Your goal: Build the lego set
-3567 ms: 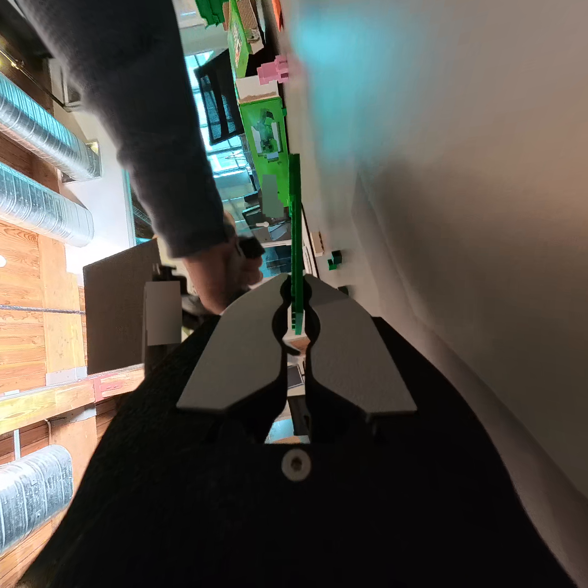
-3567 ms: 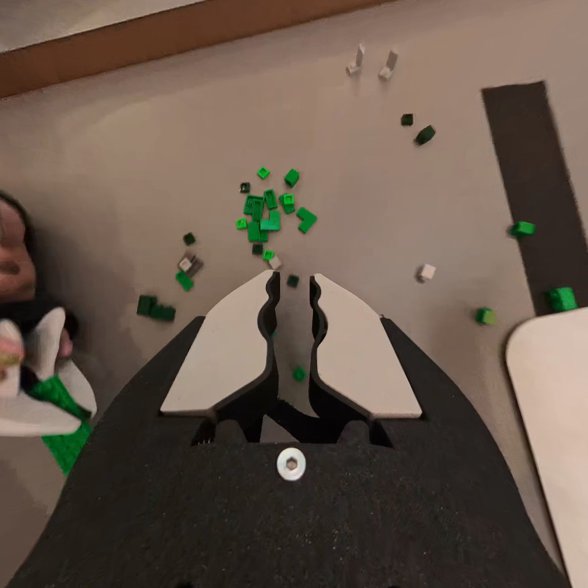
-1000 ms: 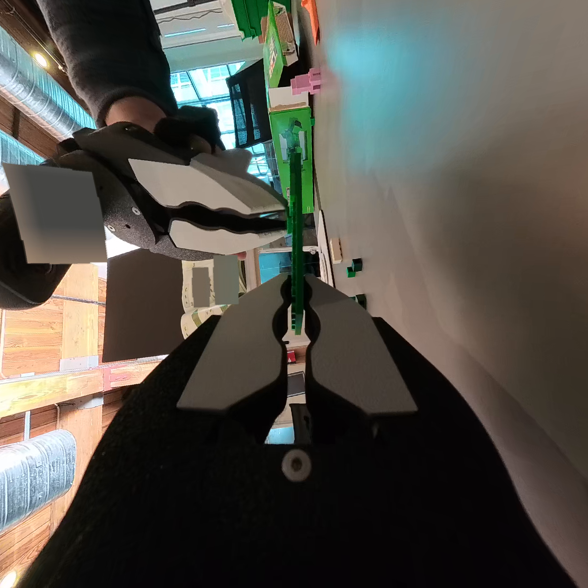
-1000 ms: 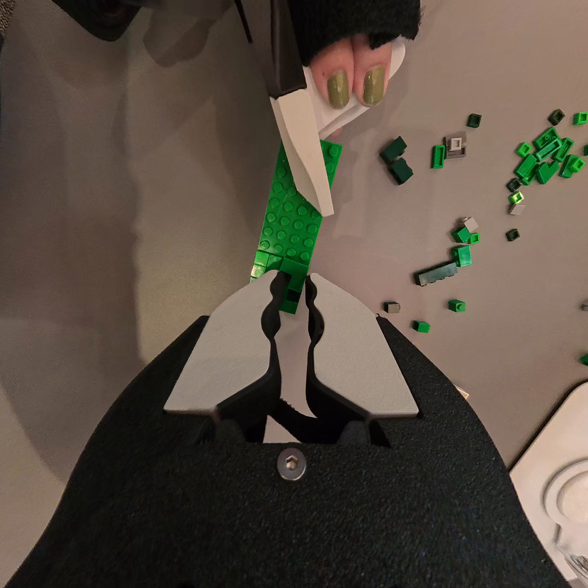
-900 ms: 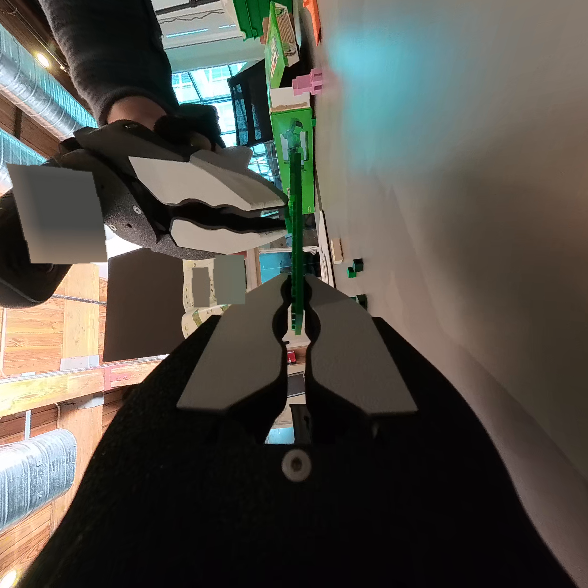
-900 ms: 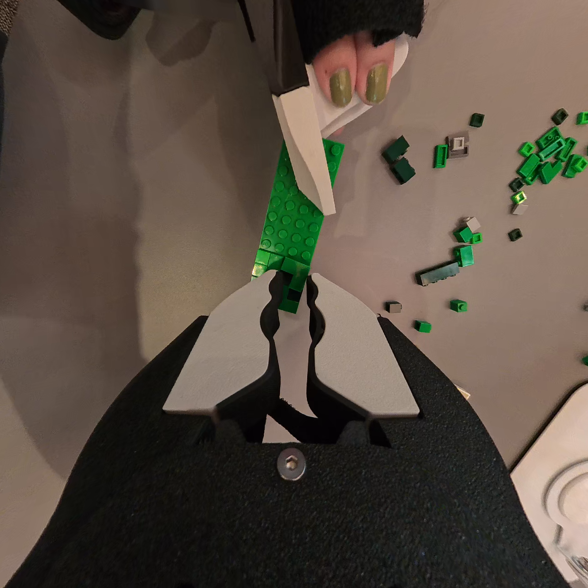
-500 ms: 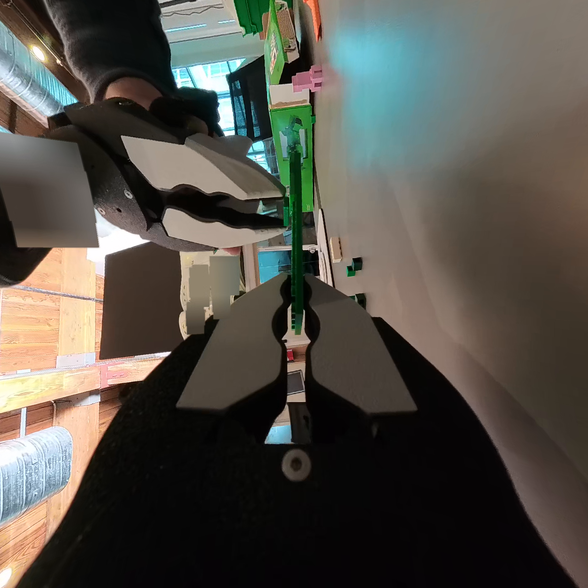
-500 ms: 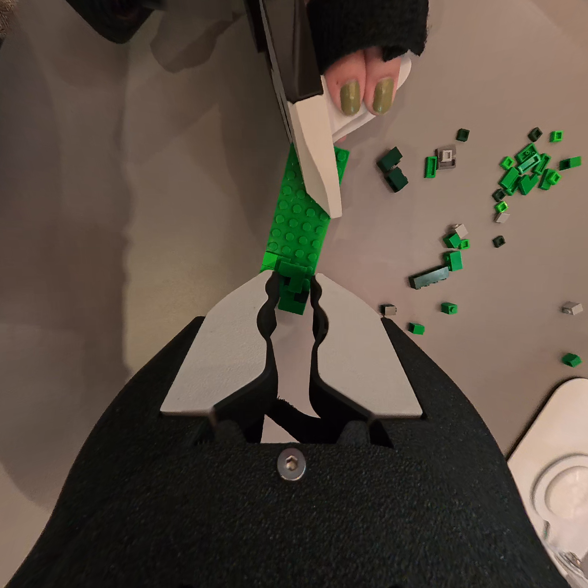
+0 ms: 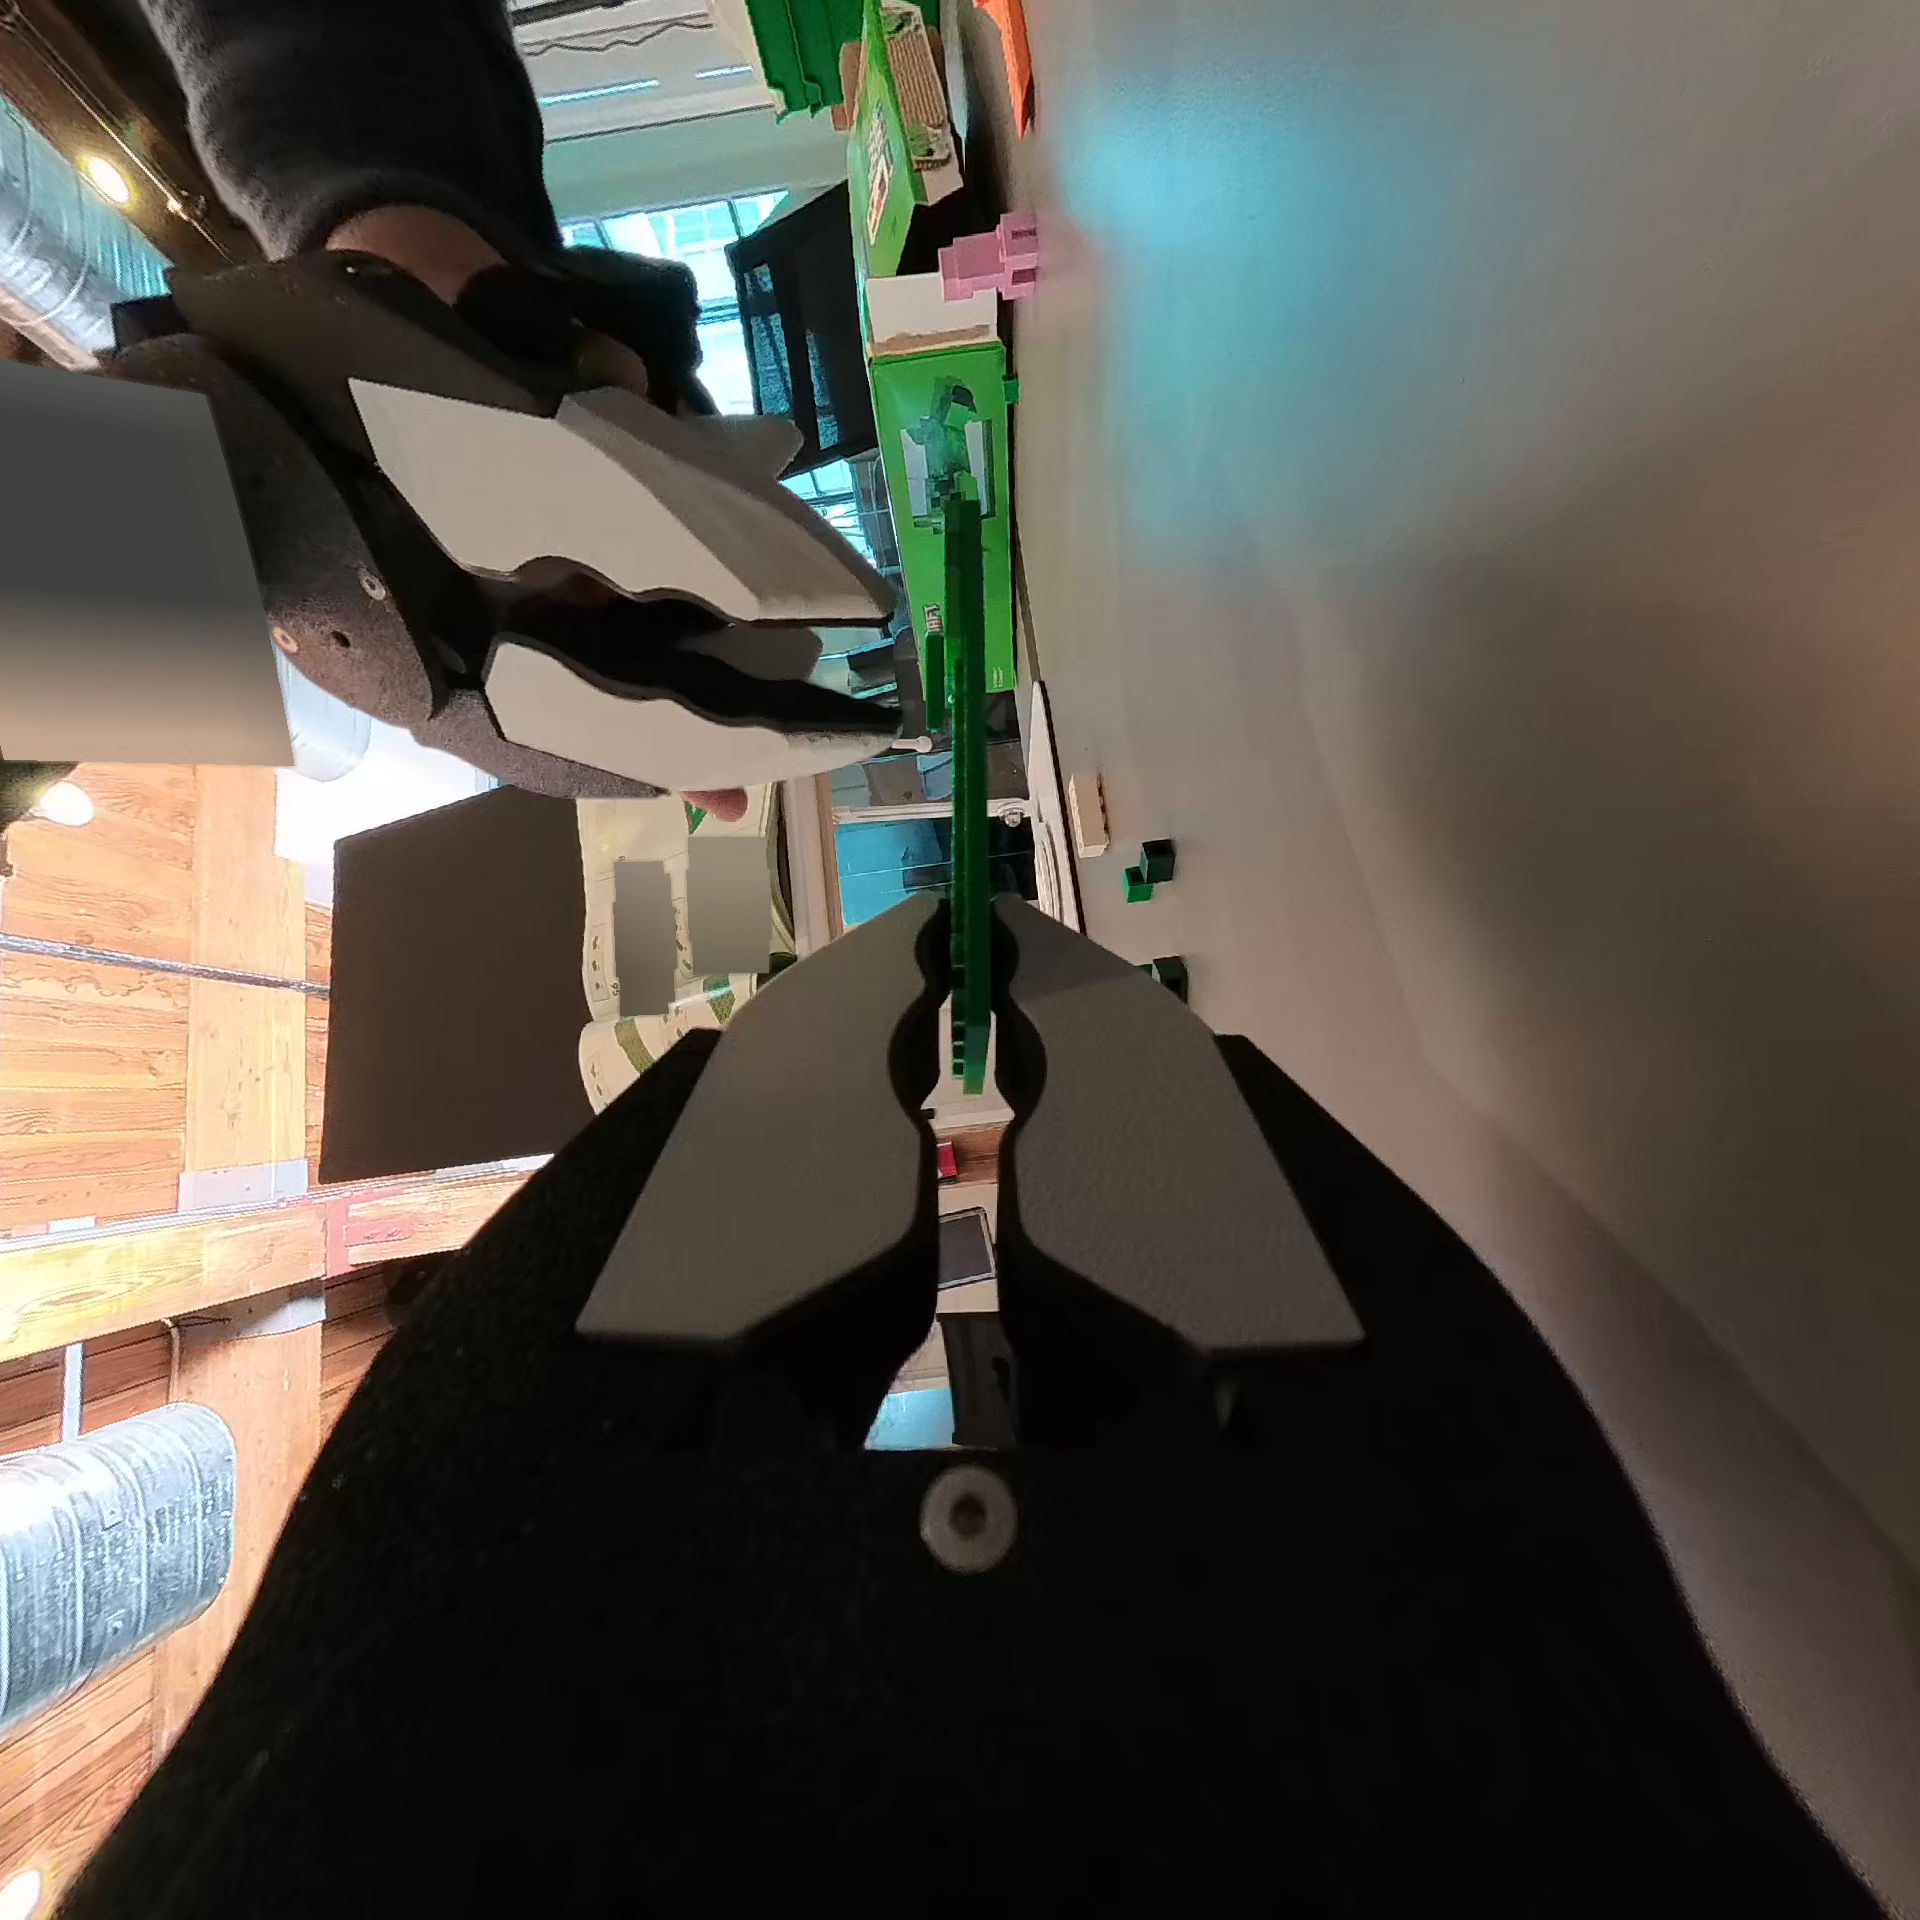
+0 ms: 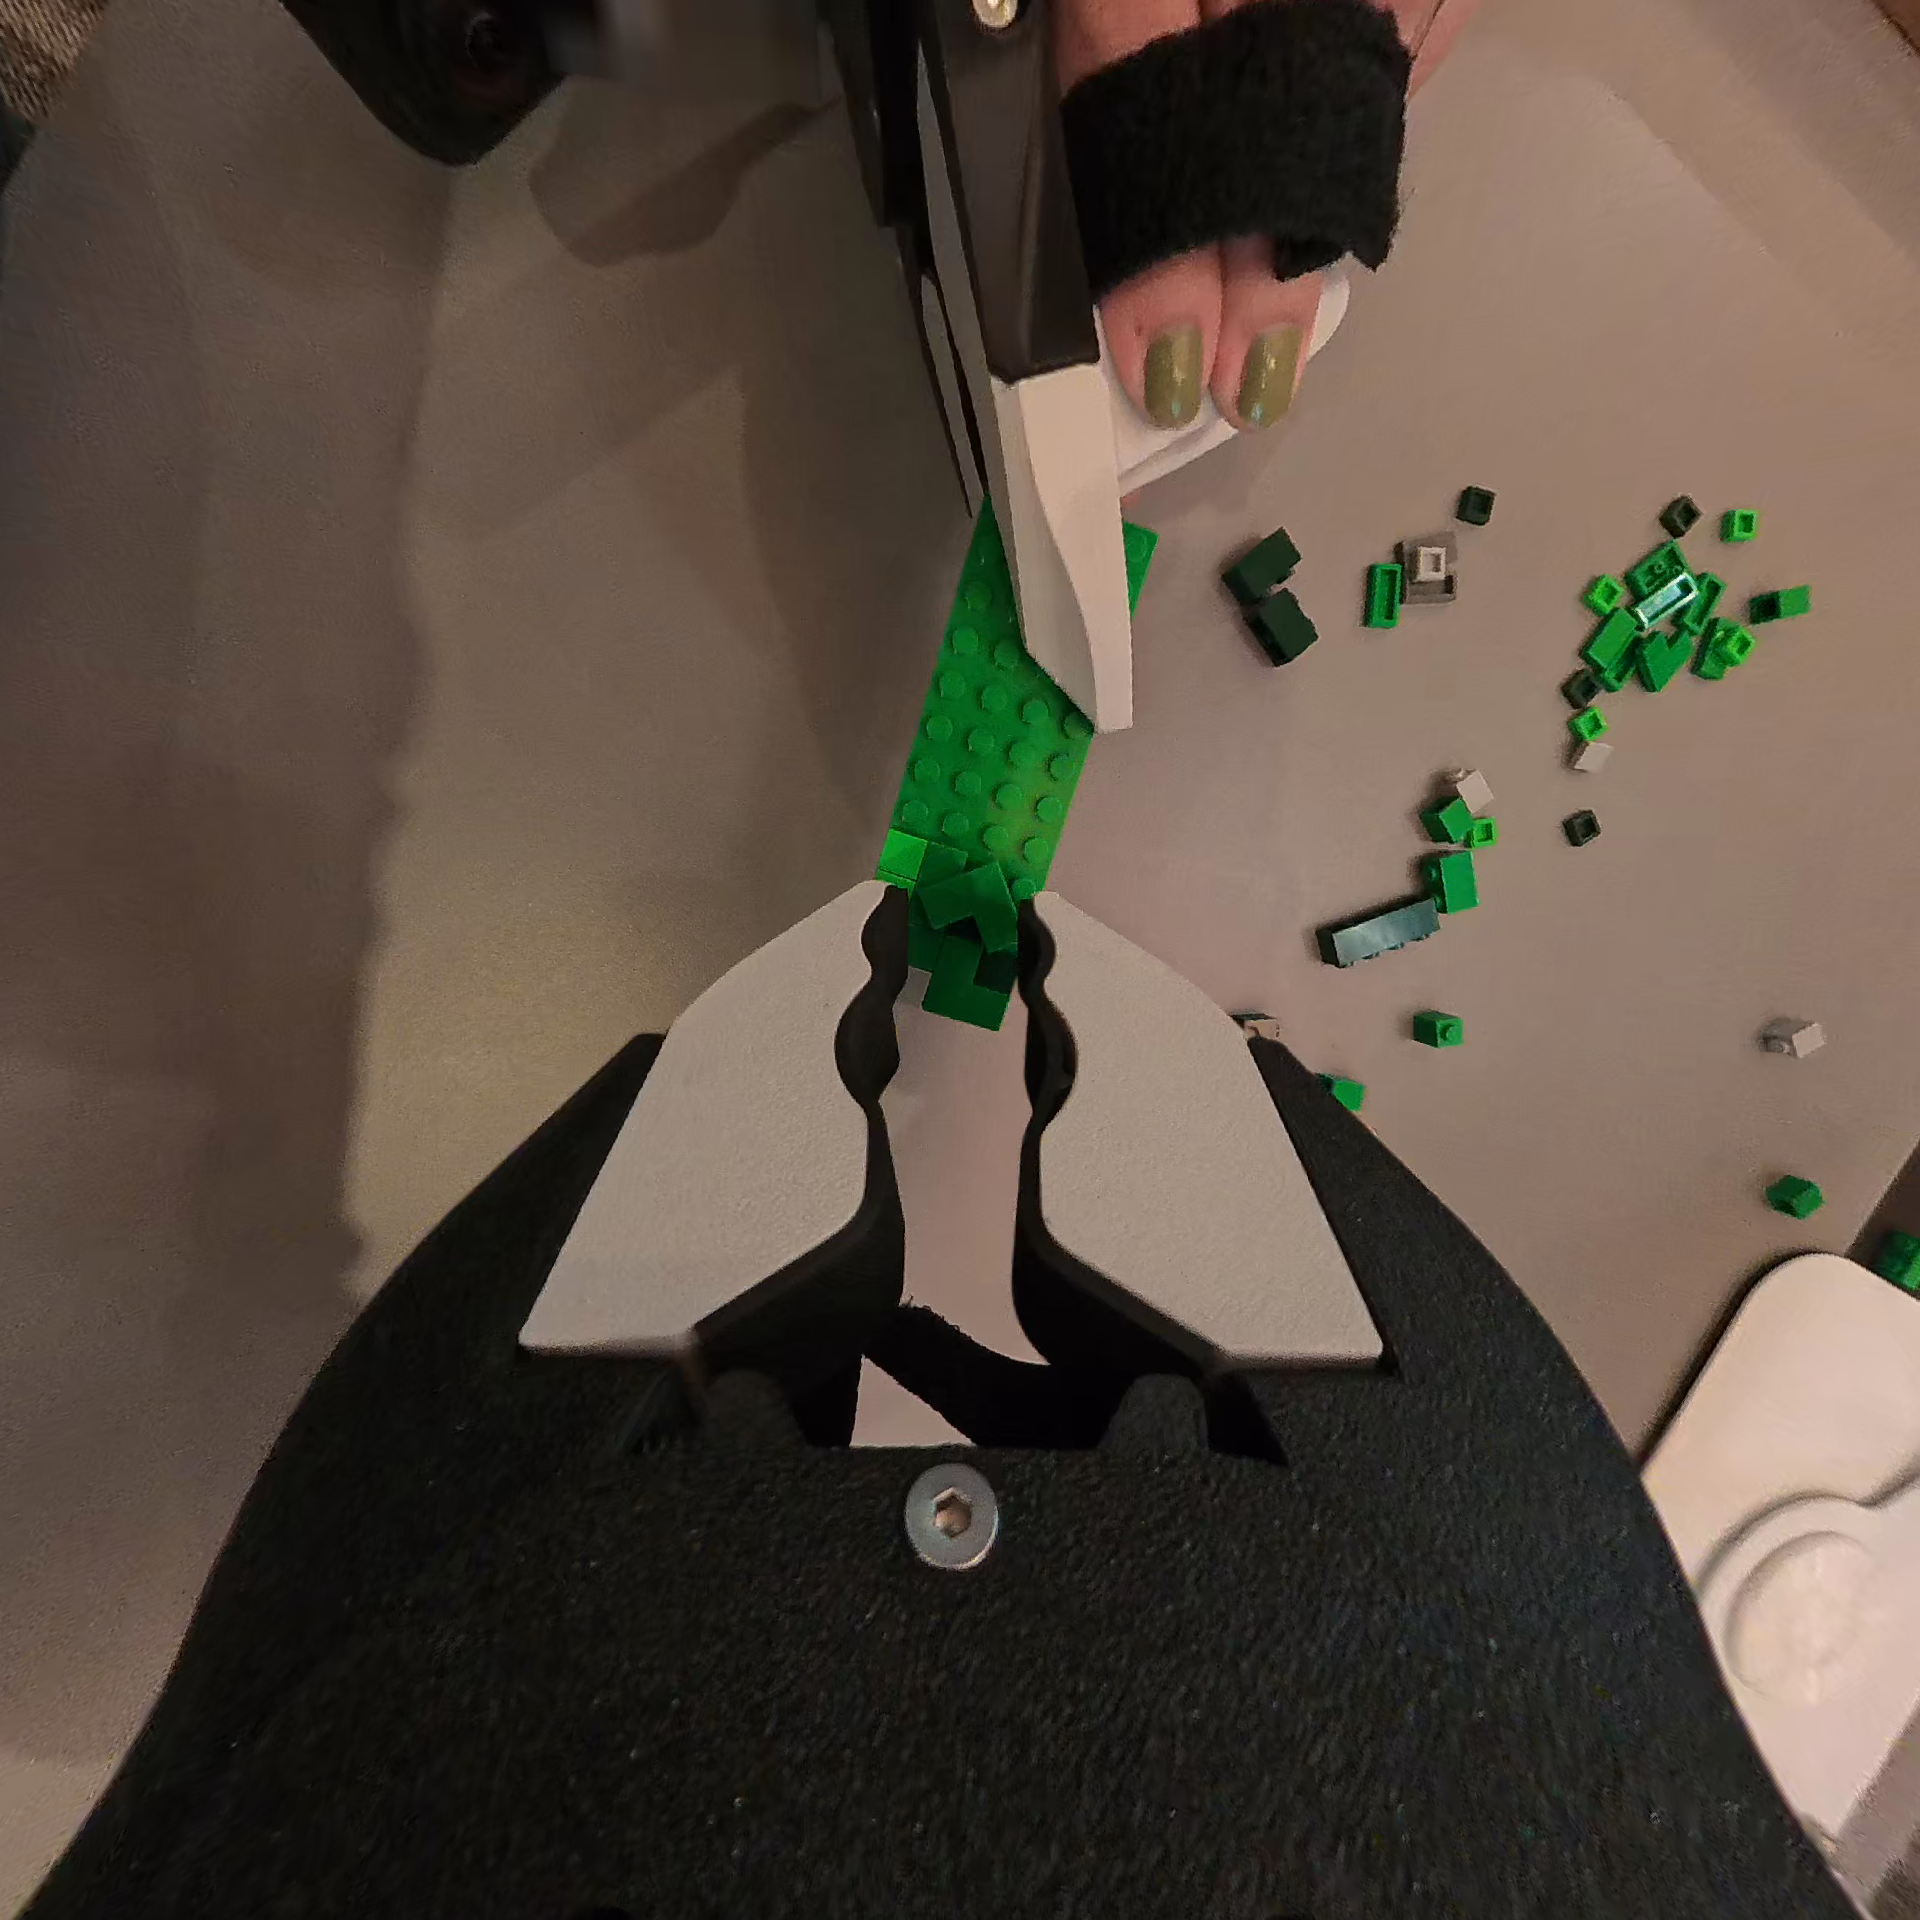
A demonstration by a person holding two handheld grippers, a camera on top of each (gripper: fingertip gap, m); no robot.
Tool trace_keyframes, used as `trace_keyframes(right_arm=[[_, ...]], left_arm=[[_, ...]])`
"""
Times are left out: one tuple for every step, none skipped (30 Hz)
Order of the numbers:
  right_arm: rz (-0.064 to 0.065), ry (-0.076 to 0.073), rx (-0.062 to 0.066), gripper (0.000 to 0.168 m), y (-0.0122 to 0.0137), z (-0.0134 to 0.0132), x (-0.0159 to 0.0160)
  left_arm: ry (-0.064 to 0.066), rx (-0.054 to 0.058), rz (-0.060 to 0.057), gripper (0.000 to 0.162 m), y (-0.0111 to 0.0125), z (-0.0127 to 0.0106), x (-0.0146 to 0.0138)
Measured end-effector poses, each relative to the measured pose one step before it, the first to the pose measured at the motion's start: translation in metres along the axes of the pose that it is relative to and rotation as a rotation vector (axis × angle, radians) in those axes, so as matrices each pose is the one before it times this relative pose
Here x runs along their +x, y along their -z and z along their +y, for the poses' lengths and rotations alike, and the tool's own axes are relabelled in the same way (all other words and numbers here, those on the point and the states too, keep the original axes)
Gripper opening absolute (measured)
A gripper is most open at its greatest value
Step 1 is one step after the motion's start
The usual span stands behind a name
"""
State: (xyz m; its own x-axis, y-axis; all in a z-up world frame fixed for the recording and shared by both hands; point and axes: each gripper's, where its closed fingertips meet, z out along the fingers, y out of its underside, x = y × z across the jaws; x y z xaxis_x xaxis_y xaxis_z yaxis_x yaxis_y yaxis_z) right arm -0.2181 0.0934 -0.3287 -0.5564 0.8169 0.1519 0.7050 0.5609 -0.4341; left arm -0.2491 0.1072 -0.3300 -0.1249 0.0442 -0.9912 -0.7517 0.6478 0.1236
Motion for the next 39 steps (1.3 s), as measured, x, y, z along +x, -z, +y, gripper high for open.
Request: trace_keyframes(right_arm=[[0.0061,0.0118,-0.0086,0.02,-0.00071,0.00048,0.00106],[0.0016,0.0091,-0.0106,0.02,-0.0008,0.00078,0.00053],[-0.0048,0.0049,-0.0075,0.02,-0.00094,0.00019,-0.00025],[-0.0087,0.003,-0.0024,0.021,-0.00075,-0.00042,-0.00075],[-0.0072,0.0026,-0.0026,0.02,-0.00063,-0.00038,-0.00048],[-0.0046,0.0026,-0.0051,0.019,-0.00058,0.00009,-0.00021],[-0.0037,0.002,-0.0048,0.018,-0.00047,0.00009,-0.00018],[-0.0015,-0.0012,-0.003,0.016,-0.00048,-0.00007,0.00005],[0.0012,-0.0067,-0.004,0.014,-0.00053,0.00018,0.00043],[0.0066,-0.0124,-0.0057,0.013,-0.00062,0.00033,0.00118],[0.0036,-0.0138,-0.0023,0.012,-0.00056,0.00006,0.00061],[0.0068,-0.0137,0.0031,0.012,-0.00023,-0.00054,0.00099],[0.0175,-0.0167,0.0017,0.011,-0.00009,-0.00019,0.00241],[0.0085,-0.0143,0.0002,0.011,0.0001,0.00014,0.00116],[0.0075,-0.0144,0.0021,0.01,0.00035,-0.00001,0.00093],[0.0072,-0.0159,0.0019,0.009,0.00009,0.00017,0.00082],[0.0034,-0.0115,0.002,0.009,0.00013,0.00009,0.00021],[0.002,-0.0038,0.0031,0.009,0.00032,0.00023,-0.00018],[0.0029,-0.0037,0.0008,0.009,0.00041,0.00066,0.00009],[-0.0022,-0.002,0.0022,0.009,0.00038,0.0003,-0.00069],[-0.0061,0.0035,0.0073,0.011,0.0008,-0.0003,-0.00125],[-0.0143,0.0102,0.0122,0.015,0.00115,-0.00097,-0.00273],[-0.0172,0.0133,0.0151,0.017,0.00154,-0.00139,-0.00323],[-0.0223,0.0152,0.0164,0.021,0.00165,-0.00169,-0.00391],[-0.018,0.0139,0.0141,0.024,0.00151,-0.00165,-0.00323],[-0.0047,0.0128,0.0059,0.024,0.00106,-0.00069,-0.00115],[0.0026,0.0129,-0.0033,0.025,0.00076,0.00049,0.00014],[0.0093,0.0125,-0.0082,0.025,0.00047,0.00126,0.00138],[0.0037,0.011,-0.0083,0.025,0.00024,0.00134,0.00079],[-0.0056,0.0064,-0.0032,0.025,0.00013,0.00069,-0.0002],[-0.0126,0.0009,0.0046,0.025,0.00002,-0.0004,-0.00092],[-0.0146,-0.0007,0.0083,0.025,-0.00008,-0.00098,-0.00113],[-0.0076,0.0007,0.0047,0.025,-0.00019,-0.00039,-0.00025],[-0.003,0.0037,-0.0015,0.025,-0.00045,0.0005,0.00017],[-0.0034,0.0041,-0.0062,0.025,-0.0007,0.00103,-0.00003],[-0.0016,0.003,-0.007,0.024,-0.00086,0.00115,0.00017],[-0.005,0.0005,-0.0048,0.024,-0.00084,0.00077,-0.00042],[-0.011,-0.005,-0.0036,0.023,-0.00098,0.00057,-0.00118],[-0.0127,-0.0117,-0.004,0.022,-0.00078,0.00061,-0.00127]], left_arm=[[-0.0047,0.0007,0.0005,0.005,0.00002,-0.00034,0.00001],[-0.0074,0.0007,-0.0002,0.005,0.00002,-0.00051,0.0],[-0.0067,0.0007,-0.0002,0.004,0.00008,-0.00045,0.00007],[-0.0024,0.0006,0.0005,0.004,-0.0001,-0.00032,0.00006],[0.0007,0.0008,-0.0003,0.004,0.00003,-0.00014,-0.00019],[0.0012,0.0007,-0.001,0.004,-0.00004,-0.00006,-0.00025],[0.0,0.0,-0.0009,0.004,0.00008,0.00011,-0.00029],[-0.001,-0.0005,-0.0002,0.004,0.00004,0.00007,-0.00009],[-0.0024,-0.0008,0.0016,0.004,-0.00011,0.0002,0.00025],[-0.0034,-0.0015,0.0022,0.004,-0.00011,0.00007,0.00031],[-0.0026,-0.0022,0.0017,0.005,-0.00022,0.00028,0.00032],[-0.002,-0.0026,-0.0003,0.004,-0.00018,0.00035,0.0],[-0.0003,-0.0037,-0.0004,0.004,-0.00023,0.00052,-0.0001],[0.0003,-0.0058,-0.0008,0.004,-0.00023,0.00093,-0.00019],[-0.0002,-0.0056,-0.0023,0.005,-0.00019,0.00096,-0.0003],[0.0003,-0.0026,-0.0013,0.004,-0.00012,0.00061,-0.00022],[0.0009,-0.0017,-0.0005,0.005,-0.00009,0.00029,-0.00009],[0.0003,0.0004,-0.0003,0.005,-0.00003,-0.00005,-0.00002],[-0.0007,0.0005,-0.0009,0.004,-0.00003,-0.00022,-0.00008],[-0.0008,0.0002,-0.0001,0.004,0.00006,-0.00011,0.00002],[0.0009,0.0019,-0.001,0.004,0.00001,-0.00021,-0.00016],[0.0016,0.0006,-0.0029,0.004,0.00019,-0.00007,-0.00065],[0.0019,-0.0005,-0.0026,0.004,0.00011,0.0002,-0.00059],[0.0005,0.0001,-0.0006,0.004,0.00014,0.00003,-0.00023],[-0.0019,0.0008,-0.0007,0.004,0.00009,-0.00025,-0.00014],[-0.0011,0.0018,-0.0015,0.004,0.0001,-0.00044,-0.00019],[0.0009,0.0025,-0.0009,0.004,0.00007,-0.00064,-0.0002],[0.0002,0.0027,-0.0001,0.004,0.00012,-0.00059,-0.00013],[-0.0015,0.0028,0.0005,0.004,0.00017,-0.00057,0.00014],[-0.0021,0.0033,0.0007,0.004,0.0002,-0.00072,0.00022],[-0.0016,0.0034,0.0006,0.004,0.00012,-0.00065,0.00014],[-0.0009,0.0023,0.0004,0.004,0.00013,-0.00043,0.00008],[-0.0016,0.002,0.0001,0.004,0.00016,-0.00053,-0.00003],[-0.004,0.0022,-0.0004,0.004,0.0002,-0.00052,-0.00005],[-0.004,0.0015,-0.0026,0.004,0.00026,-0.00056,-0.00046],[-0.0019,0.0022,-0.003,0.004,0.0003,-0.00067,-0.00068],[-0.001,0.0036,-0.0039,0.004,0.00041,-0.00074,-0.0008],[-0.0015,0.0037,-0.0034,0.004,0.00033,-0.00087,-0.0006],[-0.0006,0.0033,-0.0023,0.004,0.00021,-0.00066,-0.00048]])
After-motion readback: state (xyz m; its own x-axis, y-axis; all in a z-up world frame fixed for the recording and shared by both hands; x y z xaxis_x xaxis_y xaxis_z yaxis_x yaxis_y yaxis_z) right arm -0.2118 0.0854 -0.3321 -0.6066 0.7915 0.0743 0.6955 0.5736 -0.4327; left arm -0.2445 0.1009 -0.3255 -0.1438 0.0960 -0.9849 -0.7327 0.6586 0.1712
